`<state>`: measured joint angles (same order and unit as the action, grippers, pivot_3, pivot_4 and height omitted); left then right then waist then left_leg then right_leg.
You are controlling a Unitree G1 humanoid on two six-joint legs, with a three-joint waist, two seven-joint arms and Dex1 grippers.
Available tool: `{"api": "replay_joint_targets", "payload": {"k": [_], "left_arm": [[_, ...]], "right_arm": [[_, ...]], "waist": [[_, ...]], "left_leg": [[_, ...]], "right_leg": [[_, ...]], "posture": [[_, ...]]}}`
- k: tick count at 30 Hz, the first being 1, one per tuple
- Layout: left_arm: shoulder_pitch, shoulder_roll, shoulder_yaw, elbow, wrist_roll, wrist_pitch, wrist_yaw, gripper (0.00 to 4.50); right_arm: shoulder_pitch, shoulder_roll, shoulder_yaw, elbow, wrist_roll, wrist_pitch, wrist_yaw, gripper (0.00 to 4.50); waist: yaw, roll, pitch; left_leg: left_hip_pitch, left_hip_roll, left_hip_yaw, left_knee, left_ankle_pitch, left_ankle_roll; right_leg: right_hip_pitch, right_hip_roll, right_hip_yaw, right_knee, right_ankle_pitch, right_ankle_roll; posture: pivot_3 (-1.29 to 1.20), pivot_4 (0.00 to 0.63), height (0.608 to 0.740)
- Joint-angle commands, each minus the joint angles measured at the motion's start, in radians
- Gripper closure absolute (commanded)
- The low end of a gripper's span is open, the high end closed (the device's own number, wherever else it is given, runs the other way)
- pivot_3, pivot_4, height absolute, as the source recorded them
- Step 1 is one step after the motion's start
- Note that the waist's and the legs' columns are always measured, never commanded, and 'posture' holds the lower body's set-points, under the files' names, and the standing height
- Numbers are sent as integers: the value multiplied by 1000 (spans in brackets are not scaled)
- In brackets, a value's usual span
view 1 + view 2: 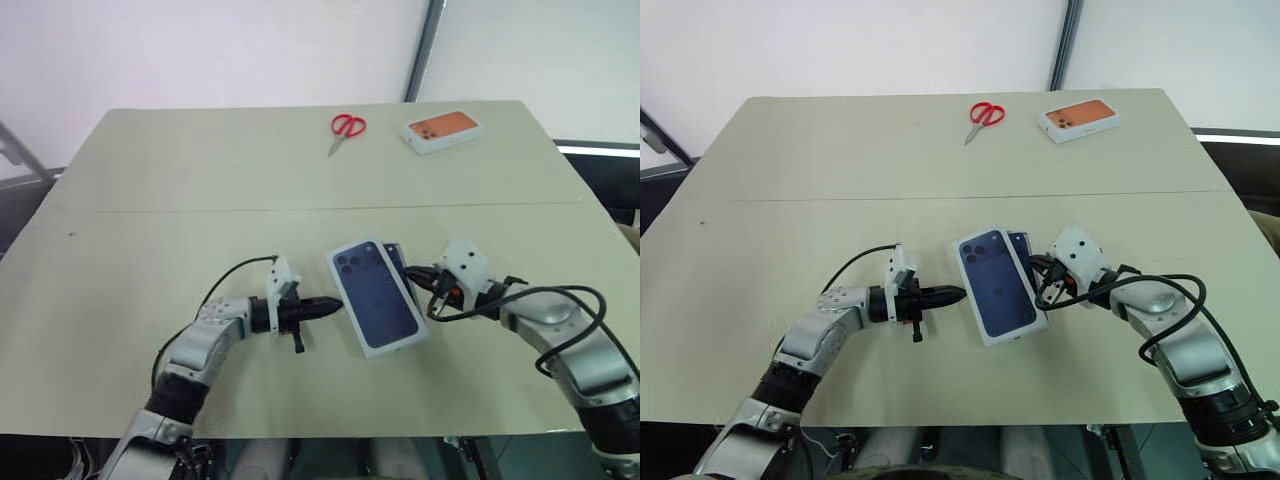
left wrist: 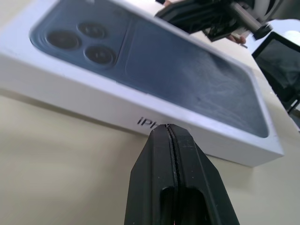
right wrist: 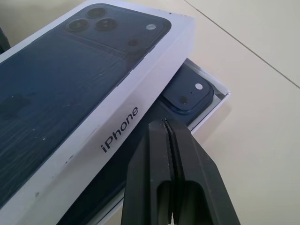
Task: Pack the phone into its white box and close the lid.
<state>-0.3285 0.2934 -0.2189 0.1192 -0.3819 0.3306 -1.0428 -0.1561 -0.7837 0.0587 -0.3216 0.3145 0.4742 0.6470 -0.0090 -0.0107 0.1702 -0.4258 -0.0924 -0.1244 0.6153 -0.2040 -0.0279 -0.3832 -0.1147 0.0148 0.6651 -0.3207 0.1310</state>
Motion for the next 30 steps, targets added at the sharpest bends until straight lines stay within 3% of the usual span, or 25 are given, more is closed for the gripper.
{"api": "replay_joint_targets", "payload": {"k": [1,6,15,30], "left_arm": [[-18,4,-8,-9,5,-17,-25,4500],[-55,2,22,68,6,-26,-21,4500],[-133,-121,3,146,57,-122,30,4500],[-162,-147,18,199,90,-167,49,4500]], "right_arm": [[-2,6,-19,-37,-32,-7,-6,4454],[-8,15,-26,-46,-32,6,1,4454],[18,15,-51,-26,-78,-3,6,4454],[34,43,-48,-26,-135,-12,0,4454]], "waist": [[-1,0,0],[-2,0,0],[0,0,0],[-2,0,0]], "left_leg": [[0,0,0,0,0,0],[0,0,0,0,0,0],[0,-1,-1,1,0,0],[0,-1,-1,1,0,0]], "right_leg": [[0,0,0,0,0,0],[0,1,0,0,0,0],[1,0,-1,0,0,0],[1,0,-1,0,0,0]], "posture": [[0,150,740],[0,150,740],[0,150,740],[0,150,740]]}}
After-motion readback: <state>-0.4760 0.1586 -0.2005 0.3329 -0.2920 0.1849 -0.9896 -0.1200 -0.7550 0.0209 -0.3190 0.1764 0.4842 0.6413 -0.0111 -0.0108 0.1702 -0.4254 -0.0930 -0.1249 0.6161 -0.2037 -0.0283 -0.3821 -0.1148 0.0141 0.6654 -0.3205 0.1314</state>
